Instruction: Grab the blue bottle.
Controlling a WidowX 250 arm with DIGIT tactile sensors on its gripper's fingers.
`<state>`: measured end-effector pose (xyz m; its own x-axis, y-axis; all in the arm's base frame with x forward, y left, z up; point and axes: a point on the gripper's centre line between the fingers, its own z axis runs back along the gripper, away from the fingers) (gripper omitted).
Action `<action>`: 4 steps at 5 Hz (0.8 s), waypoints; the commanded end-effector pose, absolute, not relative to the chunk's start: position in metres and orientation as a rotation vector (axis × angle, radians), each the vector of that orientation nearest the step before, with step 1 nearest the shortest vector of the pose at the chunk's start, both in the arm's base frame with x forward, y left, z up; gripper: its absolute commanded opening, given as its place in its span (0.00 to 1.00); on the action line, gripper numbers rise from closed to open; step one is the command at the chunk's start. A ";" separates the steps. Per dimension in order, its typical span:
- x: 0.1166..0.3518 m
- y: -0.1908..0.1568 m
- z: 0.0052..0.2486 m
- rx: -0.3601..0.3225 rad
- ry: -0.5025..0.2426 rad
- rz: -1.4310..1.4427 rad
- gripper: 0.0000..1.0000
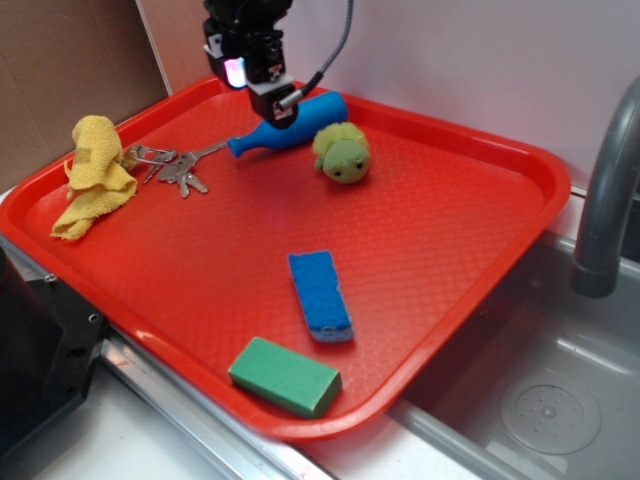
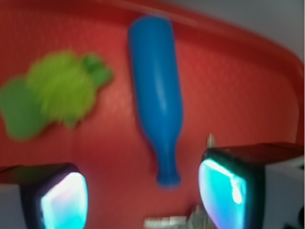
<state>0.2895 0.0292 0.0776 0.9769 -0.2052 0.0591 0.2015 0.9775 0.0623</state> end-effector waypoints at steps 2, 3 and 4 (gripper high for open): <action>0.349 0.030 0.030 0.083 -0.054 -0.267 1.00; 0.342 0.035 0.025 0.087 -0.036 -0.241 0.00; 0.319 0.043 0.055 0.091 -0.043 -0.200 0.00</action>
